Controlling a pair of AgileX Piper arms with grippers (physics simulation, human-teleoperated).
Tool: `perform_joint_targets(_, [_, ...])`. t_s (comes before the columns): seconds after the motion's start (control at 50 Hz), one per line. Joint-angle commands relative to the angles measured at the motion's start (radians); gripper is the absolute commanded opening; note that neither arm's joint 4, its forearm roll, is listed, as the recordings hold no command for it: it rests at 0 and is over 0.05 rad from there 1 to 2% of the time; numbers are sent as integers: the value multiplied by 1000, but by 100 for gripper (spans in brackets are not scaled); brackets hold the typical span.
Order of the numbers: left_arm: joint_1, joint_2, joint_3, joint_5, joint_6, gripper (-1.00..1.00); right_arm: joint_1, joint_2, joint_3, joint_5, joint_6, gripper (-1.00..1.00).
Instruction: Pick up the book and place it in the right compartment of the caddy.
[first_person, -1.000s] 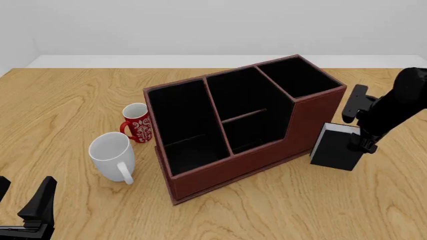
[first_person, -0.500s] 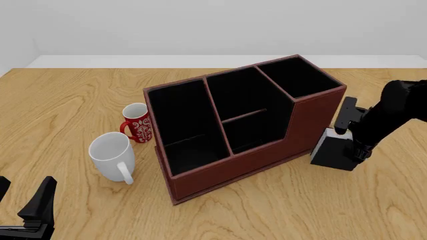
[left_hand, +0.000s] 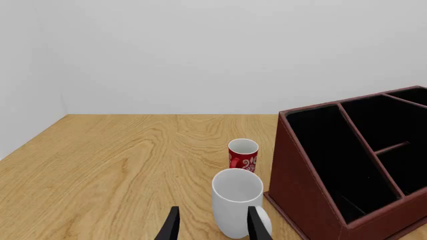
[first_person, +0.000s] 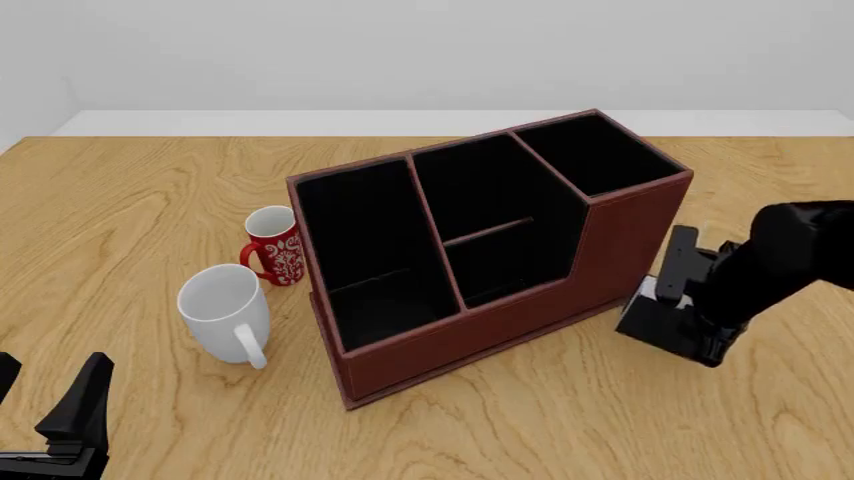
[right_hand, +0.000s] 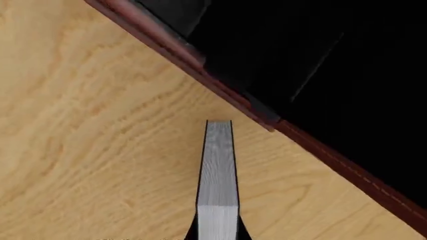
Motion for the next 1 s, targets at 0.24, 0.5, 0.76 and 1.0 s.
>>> perform_joint_targets(0.24, [0,0,0,0,0,100,112,-261,157,202,77,-100])
perform_joint_targets(0.5, [0,0,0,0,0,100,301,-439,108,371,258,-100])
perform_joint_targets(0.76, [0,0,0,0,0,100,424,-530,-47,509,373,-100])
perform_joint_targets(1.0, [0,0,0,0,0,100,447,-532,-134,509,368,-100])
